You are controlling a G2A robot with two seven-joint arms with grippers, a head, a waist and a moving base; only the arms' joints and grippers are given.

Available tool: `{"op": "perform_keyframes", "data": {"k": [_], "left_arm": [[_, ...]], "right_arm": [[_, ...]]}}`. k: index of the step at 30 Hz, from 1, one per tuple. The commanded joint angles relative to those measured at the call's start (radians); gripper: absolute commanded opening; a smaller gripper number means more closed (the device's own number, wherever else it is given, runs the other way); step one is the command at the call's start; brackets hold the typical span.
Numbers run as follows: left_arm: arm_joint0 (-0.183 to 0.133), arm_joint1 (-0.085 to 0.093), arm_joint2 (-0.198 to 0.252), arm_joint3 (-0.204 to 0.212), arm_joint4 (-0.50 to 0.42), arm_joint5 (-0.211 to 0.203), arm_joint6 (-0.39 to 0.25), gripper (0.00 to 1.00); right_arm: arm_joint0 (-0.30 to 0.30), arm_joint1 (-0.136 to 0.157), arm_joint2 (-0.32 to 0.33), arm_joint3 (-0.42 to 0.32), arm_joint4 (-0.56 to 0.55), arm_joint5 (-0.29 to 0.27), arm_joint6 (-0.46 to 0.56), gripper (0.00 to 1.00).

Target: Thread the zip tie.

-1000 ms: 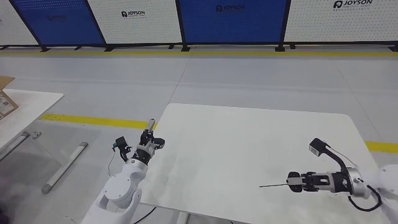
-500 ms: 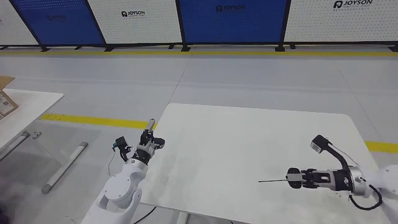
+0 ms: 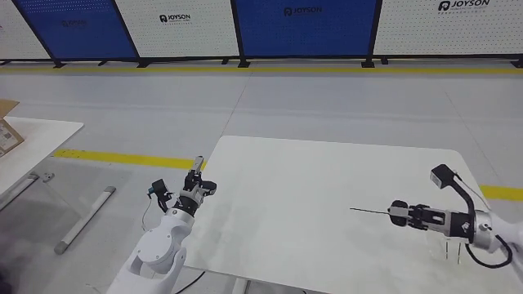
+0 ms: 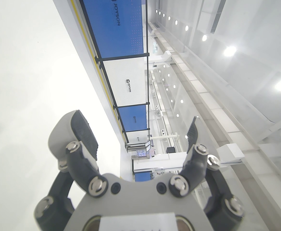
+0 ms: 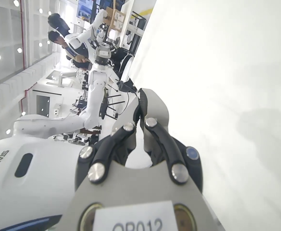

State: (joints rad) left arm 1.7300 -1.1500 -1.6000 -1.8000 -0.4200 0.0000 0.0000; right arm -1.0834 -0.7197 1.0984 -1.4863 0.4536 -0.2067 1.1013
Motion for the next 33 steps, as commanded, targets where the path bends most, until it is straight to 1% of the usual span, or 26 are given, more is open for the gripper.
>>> {"op": "perform_keyframes", "data": {"k": [1,6,8,11,13,15,17,19,33], "left_arm": [[0.0,0.0,0.0,0.0,0.0,0.0,0.0,1.0],[0.0,0.0,0.0,0.0,0.0,0.0,0.0,1.0],[0.0,0.0,0.0,0.0,0.0,0.0,0.0,1.0],[0.0,0.0,0.0,0.0,0.0,0.0,0.0,1.0],[0.0,0.0,0.0,0.0,0.0,0.0,0.0,1.0],[0.0,0.0,0.0,0.0,0.0,0.0,0.0,1.0],[0.0,0.0,0.0,0.0,0.0,0.0,0.0,1.0],[0.0,0.0,0.0,0.0,0.0,0.0,0.0,1.0],[0.0,0.0,0.0,0.0,0.0,0.0,0.0,1.0]], "right_arm": [[0.0,0.0,0.0,0.0,-0.002,0.0,-0.002,0.0],[-0.006,-0.002,0.0,-0.004,0.006,0.0,-0.018,0.0],[-0.001,-0.006,0.004,-0.002,0.06,-0.014,0.023,0.0],[0.016,-0.011,-0.001,-0.013,0.059,-0.012,0.061,0.0],[0.033,-0.018,-0.024,-0.03,0.033,0.011,0.07,0.0],[0.057,-0.027,-0.055,-0.035,-0.014,0.053,0.058,0.0],[0.076,-0.036,-0.078,-0.032,-0.047,0.087,0.032,0.0],[0.096,-0.045,-0.095,-0.013,-0.045,0.111,0.025,0.0],[0.096,-0.045,-0.095,-0.013,-0.045,0.111,0.025,0.0]]}}
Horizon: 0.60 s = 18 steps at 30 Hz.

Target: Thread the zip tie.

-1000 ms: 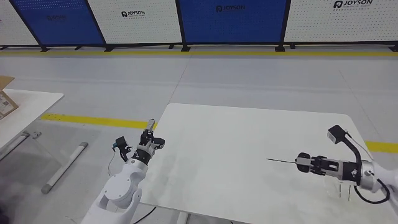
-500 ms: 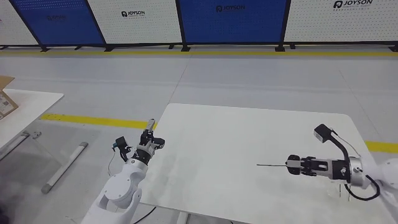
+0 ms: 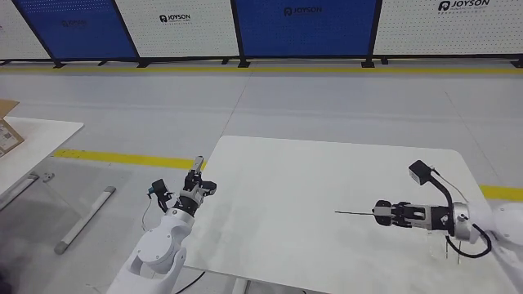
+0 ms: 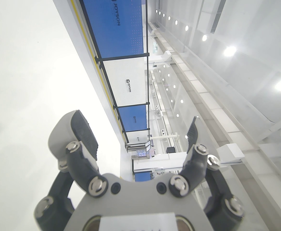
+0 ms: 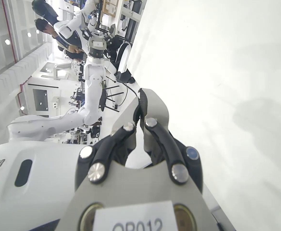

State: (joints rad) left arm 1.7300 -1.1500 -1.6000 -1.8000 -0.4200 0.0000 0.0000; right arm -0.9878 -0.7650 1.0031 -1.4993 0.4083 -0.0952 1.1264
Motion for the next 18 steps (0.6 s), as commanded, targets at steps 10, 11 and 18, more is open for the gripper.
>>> {"op": "perform_keyframes", "data": {"k": [10,11,18], "left_arm": [[0.0,0.0,0.0,0.0,0.0,0.0,0.0,1.0],[0.0,0.0,0.0,0.0,0.0,0.0,0.0,1.0],[0.0,0.0,0.0,0.0,0.0,0.0,0.0,1.0]], "right_arm": [[-0.033,-0.002,0.023,-0.081,-0.058,-0.122,-0.06,0.0],[-0.029,-0.003,0.026,-0.088,-0.072,-0.128,-0.071,0.0],[0.003,-0.019,0.01,-0.089,-0.206,-0.212,-0.159,0.0]]}}
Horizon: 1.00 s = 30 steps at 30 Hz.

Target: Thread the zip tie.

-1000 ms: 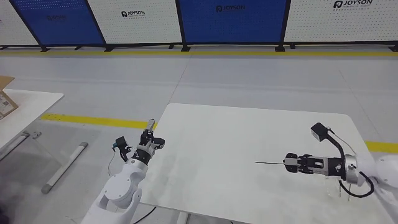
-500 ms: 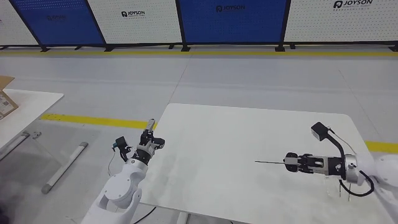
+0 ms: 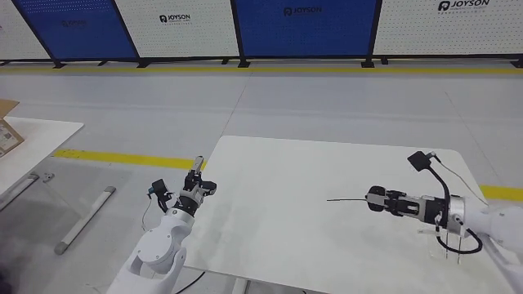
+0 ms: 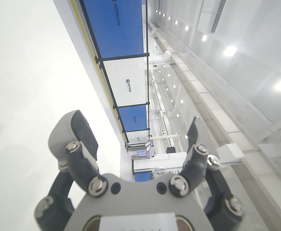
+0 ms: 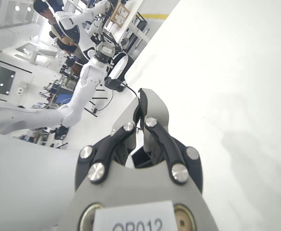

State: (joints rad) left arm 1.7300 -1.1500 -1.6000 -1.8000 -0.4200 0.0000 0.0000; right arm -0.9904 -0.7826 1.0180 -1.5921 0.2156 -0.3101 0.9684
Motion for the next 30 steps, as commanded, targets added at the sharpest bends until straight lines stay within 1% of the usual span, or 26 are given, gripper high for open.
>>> {"op": "perform_keyframes", "data": {"k": [1,11,12,14,15,16,19,21,24,26,30], "left_arm": [[0.0,0.0,0.0,0.0,0.0,0.0,0.0,1.0],[0.0,0.0,0.0,0.0,0.0,0.0,0.0,1.0],[0.0,0.0,0.0,0.0,0.0,0.0,0.0,1.0],[0.0,0.0,0.0,0.0,0.0,0.0,0.0,1.0],[0.0,0.0,0.0,0.0,0.0,0.0,0.0,1.0],[0.0,0.0,0.0,0.0,0.0,0.0,0.0,1.0],[0.0,0.0,0.0,0.0,0.0,0.0,0.0,1.0],[0.0,0.0,0.0,0.0,0.0,0.0,0.0,1.0],[0.0,0.0,0.0,0.0,0.0,0.0,0.0,1.0],[0.0,0.0,0.0,0.0,0.0,0.0,0.0,1.0],[0.0,0.0,0.0,0.0,0.0,0.0,0.0,1.0]], "right_arm": [[0.006,-0.002,-0.005,0.004,-0.014,0.003,-0.001,0.0],[0.006,-0.002,-0.005,0.004,-0.014,0.003,-0.001,0.0],[0.001,-0.003,-0.005,-0.001,-0.027,0.002,-0.024,0.0],[-0.003,-0.006,-0.007,-0.005,-0.092,-0.019,-0.079,0.0],[-0.006,-0.009,-0.005,-0.009,-0.165,-0.025,-0.153,0.0],[-0.013,-0.012,-0.012,-0.018,-0.192,-0.03,-0.184,0.0],[-0.002,-0.021,-0.022,-0.042,-0.241,-0.03,-0.229,0.0],[0.017,-0.027,-0.031,-0.049,-0.268,-0.03,-0.233,0.0],[0.049,-0.037,-0.067,-0.044,-0.336,-0.03,-0.221,0.0],[0.076,-0.046,-0.097,-0.017,-0.36,-0.03,-0.199,0.0],[0.076,-0.046,-0.097,-0.017,-0.36,-0.03,-0.199,0.0]]}}
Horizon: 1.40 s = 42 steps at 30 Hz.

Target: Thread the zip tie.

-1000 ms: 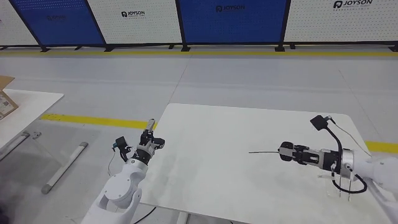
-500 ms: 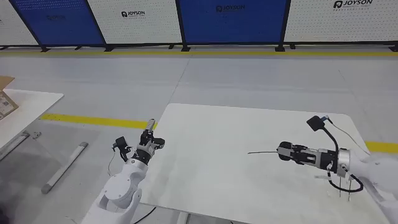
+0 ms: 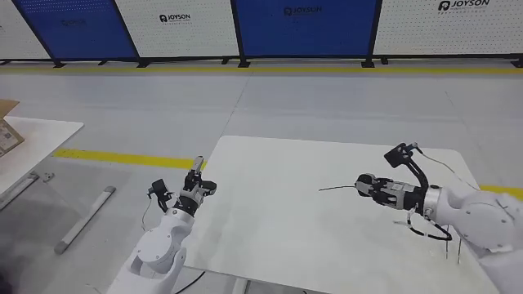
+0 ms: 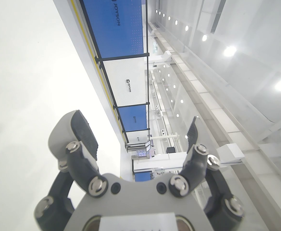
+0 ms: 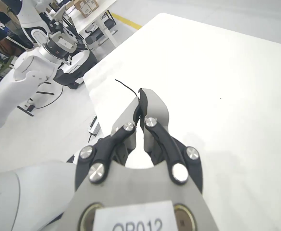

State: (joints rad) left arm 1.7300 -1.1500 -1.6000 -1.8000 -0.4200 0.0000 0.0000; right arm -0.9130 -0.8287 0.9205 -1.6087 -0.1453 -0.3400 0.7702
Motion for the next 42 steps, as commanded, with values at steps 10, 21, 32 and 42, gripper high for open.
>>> {"op": "perform_keyframes", "data": {"k": [10,21,32,42], "left_arm": [[0.0,0.0,0.0,0.0,0.0,0.0,0.0,1.0],[0.0,0.0,0.0,0.0,0.0,0.0,0.0,1.0],[0.0,0.0,0.0,0.0,0.0,0.0,0.0,1.0],[0.0,0.0,0.0,0.0,0.0,0.0,0.0,1.0]], "right_arm": [[-0.008,-0.002,-0.001,-0.003,-0.024,0.0,-0.022,0.0],[0.017,0.009,-0.069,-0.118,-0.388,0.0,-0.23,0.0],[0.086,0.013,-0.186,-0.082,-0.387,0.0,-0.225,0.0],[0.079,0.012,-0.183,-0.08,-0.384,0.0,-0.236,0.0]]}}
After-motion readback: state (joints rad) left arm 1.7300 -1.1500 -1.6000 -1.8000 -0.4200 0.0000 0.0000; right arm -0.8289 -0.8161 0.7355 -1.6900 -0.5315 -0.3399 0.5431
